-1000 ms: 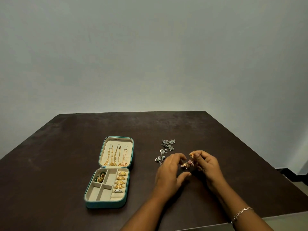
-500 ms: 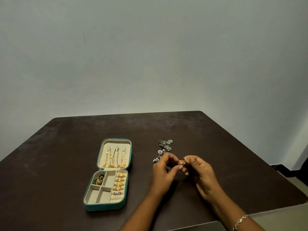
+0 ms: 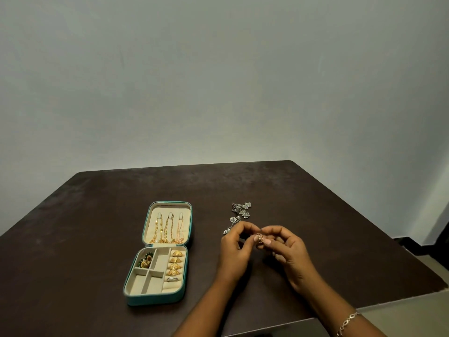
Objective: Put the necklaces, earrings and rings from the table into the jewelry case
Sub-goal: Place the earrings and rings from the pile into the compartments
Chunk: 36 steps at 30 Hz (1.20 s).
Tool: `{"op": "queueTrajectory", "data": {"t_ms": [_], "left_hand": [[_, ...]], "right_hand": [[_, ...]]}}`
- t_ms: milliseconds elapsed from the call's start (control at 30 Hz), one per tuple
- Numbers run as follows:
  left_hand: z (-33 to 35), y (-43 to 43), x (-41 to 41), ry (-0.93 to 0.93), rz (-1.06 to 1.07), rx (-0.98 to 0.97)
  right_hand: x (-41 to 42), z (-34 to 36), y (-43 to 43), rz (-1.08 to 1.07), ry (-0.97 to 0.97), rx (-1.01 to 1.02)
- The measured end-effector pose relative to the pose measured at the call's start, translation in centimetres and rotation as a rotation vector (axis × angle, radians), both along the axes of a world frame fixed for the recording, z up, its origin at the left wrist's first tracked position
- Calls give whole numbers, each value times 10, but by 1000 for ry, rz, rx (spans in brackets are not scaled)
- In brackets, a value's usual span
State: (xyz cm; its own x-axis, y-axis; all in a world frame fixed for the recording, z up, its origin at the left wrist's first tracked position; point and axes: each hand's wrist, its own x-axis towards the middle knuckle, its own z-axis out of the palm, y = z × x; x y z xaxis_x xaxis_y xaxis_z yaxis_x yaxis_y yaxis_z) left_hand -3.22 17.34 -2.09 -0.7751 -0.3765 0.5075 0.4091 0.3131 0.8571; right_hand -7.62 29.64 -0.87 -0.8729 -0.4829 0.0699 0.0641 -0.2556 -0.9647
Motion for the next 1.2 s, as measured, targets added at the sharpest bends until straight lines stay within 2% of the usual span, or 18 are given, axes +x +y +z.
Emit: {"op": "queueTrajectory", "data": {"t_ms": [200,333,533,767,900,1067,1200], "left_hand": [[-1,-3,1,-24,-1,71],[-4,-5,2,-22,-10,22],[-3,-6,3,-38,-75,132],[-2,-9,3,-54,18,308],[-2,-10,2,-70,44,366],[-2,-10,2,-100,36,417],[-3,-11,1,-124,31,453]], "right_hand": [[5,-2,-8,-56,108,78],[7,-1,-8,-44,71,14],[7,-4,-11,-25,117,-2],[-7,-12,-9,-363,212,33],[-18,-16,-6,-482,330,246],[-25,-11,-1,-278,447,529],[-29,-16,-2,-236,618,727]]}}
